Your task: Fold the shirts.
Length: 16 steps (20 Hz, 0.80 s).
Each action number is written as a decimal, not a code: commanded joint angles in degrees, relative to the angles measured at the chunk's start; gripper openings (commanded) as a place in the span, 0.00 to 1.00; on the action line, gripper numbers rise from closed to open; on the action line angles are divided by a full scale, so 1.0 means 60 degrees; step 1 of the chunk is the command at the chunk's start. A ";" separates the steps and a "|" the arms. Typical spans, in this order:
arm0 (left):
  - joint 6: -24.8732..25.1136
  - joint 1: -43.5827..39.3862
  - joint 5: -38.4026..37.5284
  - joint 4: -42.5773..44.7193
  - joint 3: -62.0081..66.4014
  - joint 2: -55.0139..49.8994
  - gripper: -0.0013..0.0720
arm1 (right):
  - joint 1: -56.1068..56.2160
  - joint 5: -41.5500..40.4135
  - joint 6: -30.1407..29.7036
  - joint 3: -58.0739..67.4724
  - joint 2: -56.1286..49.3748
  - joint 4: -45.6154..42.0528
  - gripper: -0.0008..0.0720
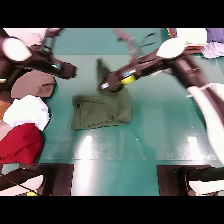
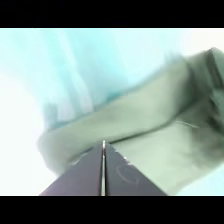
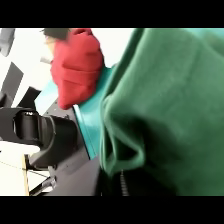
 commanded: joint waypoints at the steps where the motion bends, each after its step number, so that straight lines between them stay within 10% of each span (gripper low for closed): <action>1: -0.0004 0.1042 -0.0255 0.0364 0.0007 0.0805 0.05 | 0.1574 -0.1333 -0.0324 0.1359 -0.1865 0.0157 0.59; 2: 0.0000 0.1147 -0.0357 0.0364 0.0007 0.0834 0.05 | 0.1745 -0.1253 -0.0321 0.1785 -0.2302 0.0164 0.74; 9: 0.0007 0.1166 -0.0758 0.0412 0.0004 0.0831 0.05 | 0.0189 0.2011 -0.0015 0.1384 -0.2273 -0.0936 0.60; 16: 0.0007 0.1162 -0.0878 0.0331 0.0004 0.0831 0.05 | -0.3351 0.0233 -0.0015 -0.4419 0.0845 -0.0918 0.60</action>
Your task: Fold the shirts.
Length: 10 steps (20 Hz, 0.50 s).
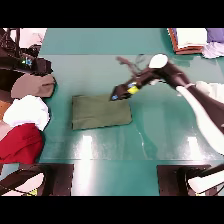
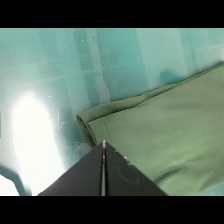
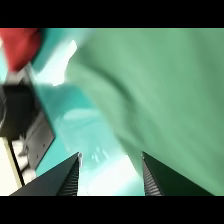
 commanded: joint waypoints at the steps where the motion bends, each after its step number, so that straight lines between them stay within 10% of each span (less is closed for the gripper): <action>1: 0.0000 0.0011 0.0029 -0.0044 -0.0018 0.0007 0.05 | -0.1716 -0.1235 -0.0004 -0.2896 0.1402 -0.0051 0.61; 4: 0.0000 0.0011 0.0138 -0.0084 -0.0025 -0.0026 0.05 | -0.2419 -0.1978 -0.0208 -0.4211 0.1581 0.0055 0.99; 10: 0.0004 0.0011 0.0463 -0.0113 -0.0025 -0.0044 0.05 | -0.1628 -0.2280 -0.1100 -0.3989 -0.0113 0.1741 0.95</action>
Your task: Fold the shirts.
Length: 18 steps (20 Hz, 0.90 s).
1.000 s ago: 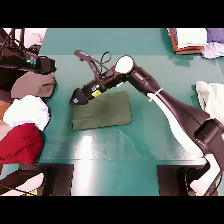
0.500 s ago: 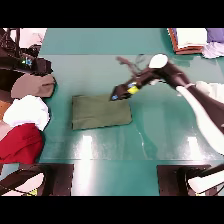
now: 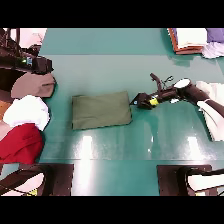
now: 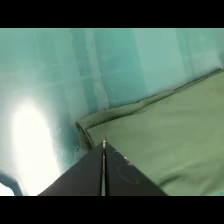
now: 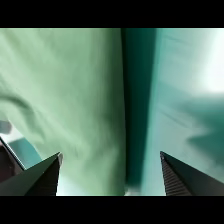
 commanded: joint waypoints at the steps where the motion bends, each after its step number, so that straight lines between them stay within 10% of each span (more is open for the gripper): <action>1: 0.0000 0.0007 0.0153 -0.0011 -0.0004 -0.0011 0.05 | 0.0590 -0.0219 -0.0372 0.0335 -0.1016 0.0834 0.95; 5: 0.0000 0.0007 0.0146 -0.0011 -0.0004 -0.0011 0.05 | 0.1770 0.0022 -0.0361 0.1821 -0.2014 0.0823 0.88; 9: -0.0007 0.0007 0.0087 -0.0295 -0.0004 -0.0011 0.05 | 0.2302 0.0295 -0.0397 0.2699 -0.2240 0.0262 0.04; 18: -0.0098 -0.1453 0.0474 -0.0841 -0.0004 -0.0011 0.05 | -0.1672 0.1239 0.0874 0.3118 0.0426 -0.2947 0.04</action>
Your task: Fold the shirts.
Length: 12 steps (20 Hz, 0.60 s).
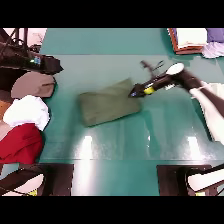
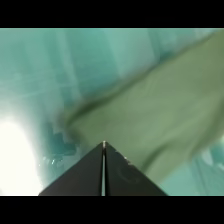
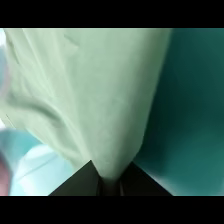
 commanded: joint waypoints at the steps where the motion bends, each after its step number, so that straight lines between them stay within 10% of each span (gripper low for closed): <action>1: -0.0080 -0.0809 0.0426 -0.0168 -0.0004 -0.0004 0.05 | -0.2393 0.0259 0.0506 0.0069 0.1348 -0.1647 0.04; 12: -0.0131 -0.2616 0.2200 -0.0208 -0.0004 -0.0004 0.05 | -0.8083 -0.1093 0.0645 0.1359 0.1257 -0.0885 0.04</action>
